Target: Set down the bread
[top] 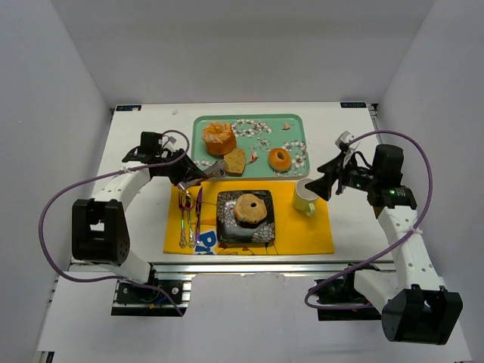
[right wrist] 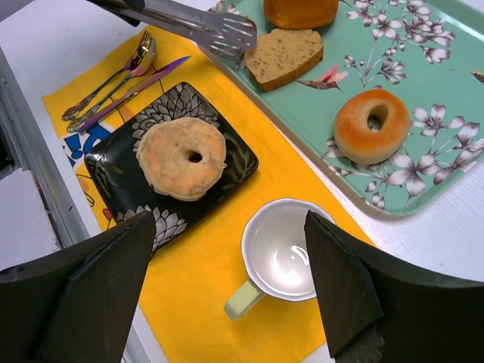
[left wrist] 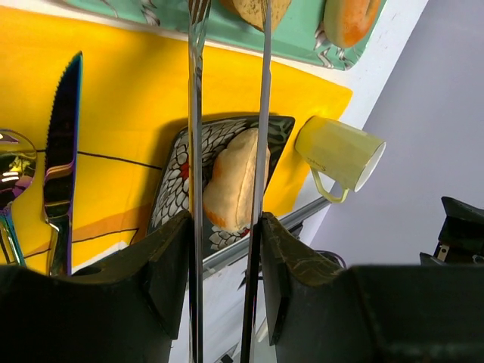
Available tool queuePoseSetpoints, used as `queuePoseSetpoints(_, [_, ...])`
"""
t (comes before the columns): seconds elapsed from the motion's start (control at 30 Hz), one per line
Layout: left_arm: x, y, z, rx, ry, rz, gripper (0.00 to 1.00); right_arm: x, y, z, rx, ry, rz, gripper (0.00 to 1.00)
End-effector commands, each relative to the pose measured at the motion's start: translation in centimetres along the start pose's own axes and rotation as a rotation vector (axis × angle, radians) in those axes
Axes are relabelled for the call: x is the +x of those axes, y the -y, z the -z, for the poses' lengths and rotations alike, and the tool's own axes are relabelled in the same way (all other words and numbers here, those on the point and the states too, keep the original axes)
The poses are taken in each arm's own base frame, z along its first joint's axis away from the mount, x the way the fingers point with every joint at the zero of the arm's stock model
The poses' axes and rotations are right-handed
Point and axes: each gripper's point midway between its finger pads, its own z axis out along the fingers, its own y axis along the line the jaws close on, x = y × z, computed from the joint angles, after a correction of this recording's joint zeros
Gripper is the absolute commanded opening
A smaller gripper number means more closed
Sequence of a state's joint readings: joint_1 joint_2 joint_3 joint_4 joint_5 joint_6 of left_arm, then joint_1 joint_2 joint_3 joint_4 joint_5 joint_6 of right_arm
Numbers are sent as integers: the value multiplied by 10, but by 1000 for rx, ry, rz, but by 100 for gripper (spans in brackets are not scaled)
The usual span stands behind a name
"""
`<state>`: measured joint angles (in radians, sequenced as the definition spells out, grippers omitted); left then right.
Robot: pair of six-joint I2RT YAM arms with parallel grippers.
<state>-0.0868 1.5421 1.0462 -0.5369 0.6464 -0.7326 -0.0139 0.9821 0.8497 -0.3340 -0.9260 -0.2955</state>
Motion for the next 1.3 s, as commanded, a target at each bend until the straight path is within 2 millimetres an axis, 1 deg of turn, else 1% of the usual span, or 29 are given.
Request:
queuePoseSetpoints(0.0, [-12, 15, 7, 31, 18, -58, 50, 2, 2, -1, 2, 12, 4, 85])
queuePoseSetpoints(0.13, [-17, 15, 0, 40, 13, -48, 50, 3, 2, -1, 2, 12, -4, 85])
queuePoseSetpoints(0.27, [-19, 14, -8, 51, -7, -33, 47, 2, 2, -1, 6, 13, 2, 85])
queuePoseSetpoints(0.33, [-19, 10, -10, 41, -16, -30, 46, 1, 3, -1, 9, 13, 3, 85])
queuePoseSetpoints(0.47, [-18, 12, -11, 60, -22, -37, 36, 1, 2, -1, 6, 16, -4, 85])
queuePoseSetpoints(0.5, [-17, 14, -11, 68, -27, -37, 28, 0, 2, -1, 5, 18, -1, 85])
queuePoseSetpoints(0.57, [-18, 25, -7, 110, -21, -51, 22, 0, 2, 0, 6, 19, 1, 85])
queuePoseSetpoints(0.6, [-19, 30, -4, 127, -17, -56, 15, 0, 2, 0, 9, 18, 3, 85])
queuePoseSetpoints(0.63, [-19, 37, 0, 148, -11, -61, 13, -1, 2, 0, 10, 18, 4, 85])
queuePoseSetpoints(0.7, [-17, 57, 15, 206, 4, -77, 8, 0, 2, 1, 13, 15, 8, 85])
queuePoseSetpoints(0.77, [-13, 69, 27, 240, 22, -82, 7, -1, 1, 1, 13, 15, 8, 85])
queuePoseSetpoints(0.8, [-9, 81, 40, 276, 39, -90, 7, -1, 1, 1, 10, 16, 8, 85])
queuePoseSetpoints(0.87, [-1, 86, 49, 291, 43, -90, 6, -1, 0, 1, 6, 16, 6, 85])
queuePoseSetpoints(0.9, [7, 90, 60, 302, 45, -97, 6, -2, 0, 1, 5, 18, 7, 85])
queuePoseSetpoints(0.93, [12, 90, 65, 304, 43, -102, 5, -1, 0, 1, 3, 16, 6, 85])
queuePoseSetpoints(1.0, [34, 79, 70, 289, 3, -84, 5, -3, -1, 1, 2, 17, 12, 85])
queuePoseSetpoints(1.03, [45, 81, 81, 304, 9, -108, 5, -2, -1, 1, 1, 14, 10, 85])
queuePoseSetpoints(1.07, [59, 67, 78, 285, -19, -85, 5, -3, -1, 2, 1, 14, 14, 85])
queuePoseSetpoints(1.1, [72, 58, 80, 273, -48, -72, 4, -2, -1, 2, 1, 12, 13, 85])
queuePoseSetpoints(1.13, [88, 58, 91, 297, -50, -96, 4, -2, 0, 2, 0, 11, 13, 85])
queuePoseSetpoints(1.17, [104, 40, 88, 265, -86, -63, 4, -1, -1, 2, -2, 8, 9, 85])
queuePoseSetpoints(1.2, [113, 34, 89, 256, -93, -53, 4, -2, -1, 2, -4, 7, 9, 85])
queuePoseSetpoints(1.23, [124, 32, 96, 272, -82, -72, 4, -1, -1, 2, -6, 6, 9, 85])
queuePoseSetpoints(1.27, [135, 20, 93, 260, -102, -49, 4, -1, -2, 2, -9, 3, 3, 85])
